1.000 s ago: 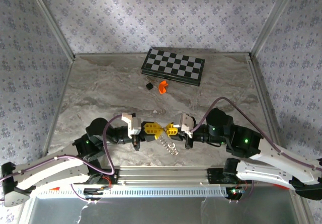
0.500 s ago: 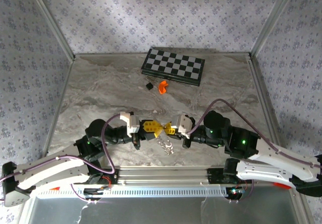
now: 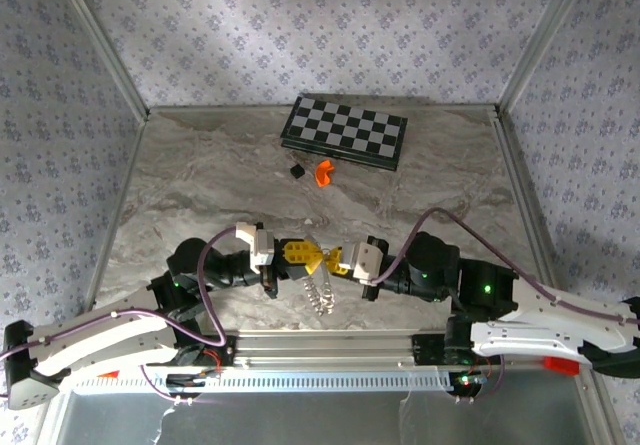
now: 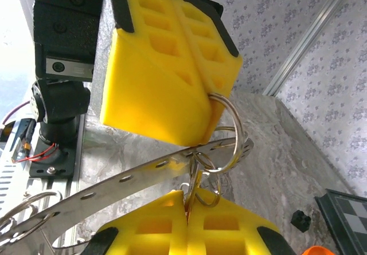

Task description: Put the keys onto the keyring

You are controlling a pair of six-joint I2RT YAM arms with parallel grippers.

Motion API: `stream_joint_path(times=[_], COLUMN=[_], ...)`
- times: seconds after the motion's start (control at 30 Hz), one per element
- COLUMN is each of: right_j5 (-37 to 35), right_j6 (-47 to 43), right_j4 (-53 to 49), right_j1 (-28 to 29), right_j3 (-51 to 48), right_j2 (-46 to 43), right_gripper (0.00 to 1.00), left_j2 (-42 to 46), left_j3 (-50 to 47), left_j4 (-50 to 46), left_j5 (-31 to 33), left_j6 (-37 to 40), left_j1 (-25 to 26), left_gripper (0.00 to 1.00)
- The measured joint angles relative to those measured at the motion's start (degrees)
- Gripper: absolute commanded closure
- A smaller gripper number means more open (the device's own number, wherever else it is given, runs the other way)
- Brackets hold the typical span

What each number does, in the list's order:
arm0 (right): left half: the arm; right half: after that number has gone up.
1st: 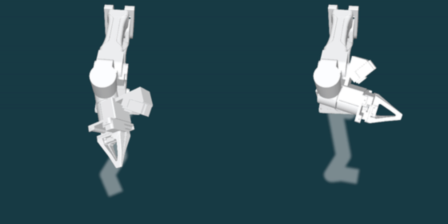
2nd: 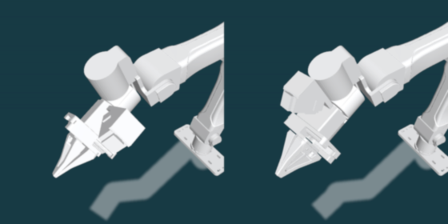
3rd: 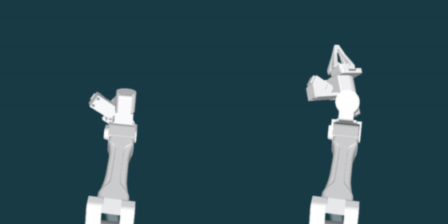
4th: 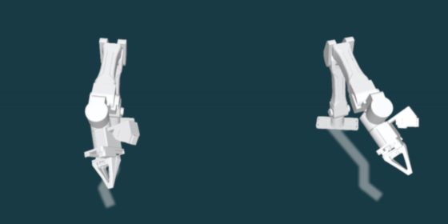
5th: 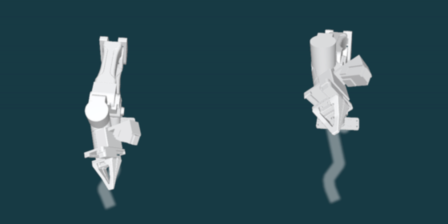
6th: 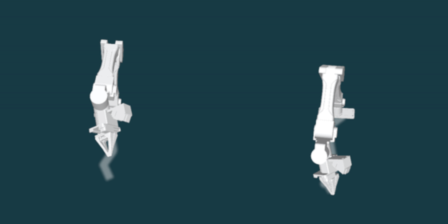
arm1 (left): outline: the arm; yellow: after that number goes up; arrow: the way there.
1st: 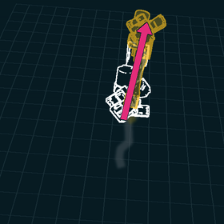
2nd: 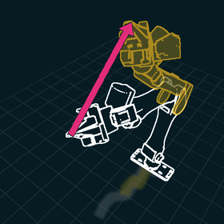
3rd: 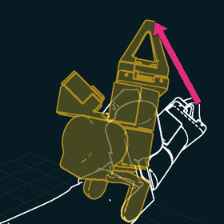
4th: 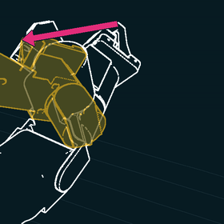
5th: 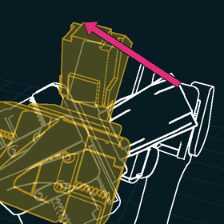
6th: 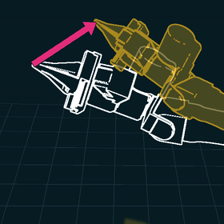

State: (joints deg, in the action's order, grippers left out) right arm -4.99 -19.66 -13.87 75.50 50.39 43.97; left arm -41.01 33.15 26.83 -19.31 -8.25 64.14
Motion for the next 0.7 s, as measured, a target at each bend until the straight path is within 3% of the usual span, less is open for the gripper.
stream_joint_path(times=[0.33, 0.43, 0.57, 0.7], right_j5=[-6.43, -7.06, -6.05, -4.61], right_j6=[-3.34, -3.30, -2.82, -2.19], right_j4=[0.02, -0.04, -1.33, -1.84], right_j1=[3.56, 3.78, 4.26, 4.42], right_j3=[0.02, 0.13, 0.11, 0.09], right_j2=[1.46, 1.42, -0.15, -4.63], right_gripper=[1.00, 0.86, 0.53, 0.46], left_j2=[0.09, 0.09, 0.42, 1.64], left_j3=[0.00, -0.02, 0.00, 0.00], left_j4=[-0.07, -0.17, -0.20, -1.01], left_j5=[0.02, 0.04, 0.70, 0.68], left_j6=[0.00, 0.02, 0.22, 0.68], left_j1=[0.00, 0.00, -0.04, -0.04], left_gripper=[1.00, 1.00, 1.00, 1.00])
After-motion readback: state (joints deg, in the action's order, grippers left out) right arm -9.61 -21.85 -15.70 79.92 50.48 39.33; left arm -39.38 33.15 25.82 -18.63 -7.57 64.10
